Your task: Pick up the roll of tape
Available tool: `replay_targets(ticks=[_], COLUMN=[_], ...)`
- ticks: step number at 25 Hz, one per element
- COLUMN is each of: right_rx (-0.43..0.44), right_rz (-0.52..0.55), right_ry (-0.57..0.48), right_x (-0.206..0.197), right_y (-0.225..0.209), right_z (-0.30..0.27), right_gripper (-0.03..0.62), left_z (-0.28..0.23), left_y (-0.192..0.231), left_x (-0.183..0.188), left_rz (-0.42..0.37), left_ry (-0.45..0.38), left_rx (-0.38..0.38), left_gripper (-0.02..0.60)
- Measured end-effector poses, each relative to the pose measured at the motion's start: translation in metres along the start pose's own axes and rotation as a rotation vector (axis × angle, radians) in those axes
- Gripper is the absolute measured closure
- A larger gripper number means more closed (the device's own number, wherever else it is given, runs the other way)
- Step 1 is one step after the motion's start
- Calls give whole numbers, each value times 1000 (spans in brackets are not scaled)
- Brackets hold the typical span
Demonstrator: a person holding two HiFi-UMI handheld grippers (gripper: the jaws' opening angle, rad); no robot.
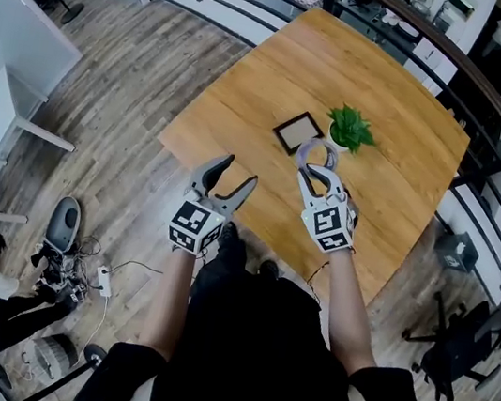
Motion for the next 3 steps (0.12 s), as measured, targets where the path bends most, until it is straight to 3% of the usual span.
replay_targets(ticks=[3], right_rx=[5], right_rz=[0], right_ry=[7], right_x=[-7], right_y=[1], right_z=[7], right_gripper=[534], left_z=[2], left_y=[-7], left_x=[-1], left_rz=[-2], left_ry=[-10], left_rx=[11], left_gripper=[324])
Point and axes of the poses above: the fingertips, and each gripper's own axes: z backward along the fingers, y to its left, x out of its top, the point moved 2 cm from there along z, backward along the fingers, and after that the axes turned 1 degree about z, right-handed, at the moved point
